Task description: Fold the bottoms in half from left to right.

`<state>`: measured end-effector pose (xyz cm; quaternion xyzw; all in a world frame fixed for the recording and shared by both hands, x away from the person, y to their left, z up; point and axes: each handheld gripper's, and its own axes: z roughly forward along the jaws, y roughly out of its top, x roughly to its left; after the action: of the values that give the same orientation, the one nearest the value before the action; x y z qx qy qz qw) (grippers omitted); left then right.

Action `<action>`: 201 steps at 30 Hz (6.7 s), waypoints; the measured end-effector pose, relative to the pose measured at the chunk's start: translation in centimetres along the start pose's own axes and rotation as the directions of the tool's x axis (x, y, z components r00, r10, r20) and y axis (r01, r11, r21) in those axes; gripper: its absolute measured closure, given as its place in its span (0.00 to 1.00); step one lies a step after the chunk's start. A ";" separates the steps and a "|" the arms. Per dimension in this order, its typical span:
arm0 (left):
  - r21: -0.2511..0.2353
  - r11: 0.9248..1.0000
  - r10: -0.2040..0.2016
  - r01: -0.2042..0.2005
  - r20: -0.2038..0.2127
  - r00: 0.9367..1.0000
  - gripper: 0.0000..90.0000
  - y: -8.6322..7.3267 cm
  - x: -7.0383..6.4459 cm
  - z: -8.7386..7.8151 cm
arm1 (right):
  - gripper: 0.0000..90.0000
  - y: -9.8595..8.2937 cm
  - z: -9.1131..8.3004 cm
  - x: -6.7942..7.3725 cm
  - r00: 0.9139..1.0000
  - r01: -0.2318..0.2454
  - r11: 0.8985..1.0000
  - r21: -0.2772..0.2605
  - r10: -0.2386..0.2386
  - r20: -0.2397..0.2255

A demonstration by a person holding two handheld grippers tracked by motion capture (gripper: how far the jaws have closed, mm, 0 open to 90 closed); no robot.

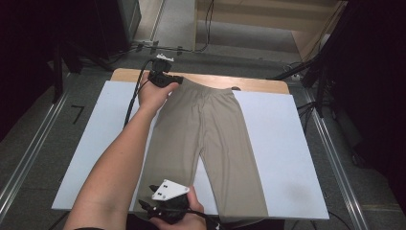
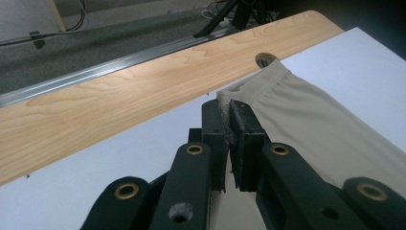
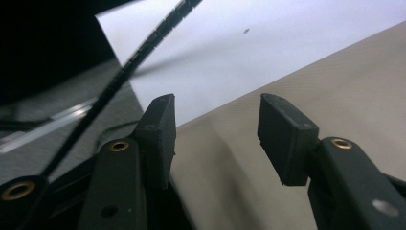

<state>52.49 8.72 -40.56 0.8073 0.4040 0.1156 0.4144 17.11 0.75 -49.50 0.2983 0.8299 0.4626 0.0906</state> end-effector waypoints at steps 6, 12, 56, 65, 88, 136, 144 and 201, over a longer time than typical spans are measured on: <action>0.009 1.000 0.005 -0.005 0.001 1.000 0.96 -0.4 0.3 0.0 | 0.55 -0.3 2.9 1.5 0.999 0.031 0.999 0.041 -0.032 0.036; 0.013 1.000 0.001 -0.001 0.007 1.000 0.96 -0.9 0.9 0.0 | 0.61 -0.5 4.3 2.2 0.994 0.067 0.994 0.089 -0.074 0.085; -0.033 0.999 0.029 -0.034 -0.135 0.990 0.97 1.1 -2.0 2.0 | 0.99 -9.1 -17.0 -3.6 0.979 -0.035 0.998 -0.056 0.046 0.200; -0.034 0.999 0.023 -0.027 -0.102 0.995 0.97 2.3 -4.3 4.2 | 0.99 -12.1 -19.5 -5.2 0.949 -0.110 0.993 -0.048 0.119 0.292; -0.001 1.000 0.024 -0.025 -0.092 0.995 0.97 1.8 -4.2 5.4 | 0.98 -9.9 -11.9 -8.2 0.918 -0.233 0.973 0.005 0.218 0.332; -0.010 0.999 -0.050 0.051 0.097 0.994 0.34 6.0 -9.6 13.0 | 0.62 -15.0 -21.3 -13.5 0.729 -0.431 0.898 -0.090 0.405 0.551; 0.053 0.995 -0.084 0.083 0.018 0.996 0.34 1.0 -5.3 10.6 | 0.56 -12.3 -20.4 -10.3 0.849 -0.263 0.954 -0.147 0.301 0.435; 0.161 0.975 -0.150 0.152 -0.025 0.988 0.89 -2.4 2.4 5.9 | 0.92 -2.2 -4.3 -1.8 0.974 -0.051 0.993 0.110 0.025 0.227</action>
<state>55.77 7.89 -46.43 0.8045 0.4748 0.0560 0.3523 15.83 -4.21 -49.16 0.3692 0.8338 0.3790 0.1579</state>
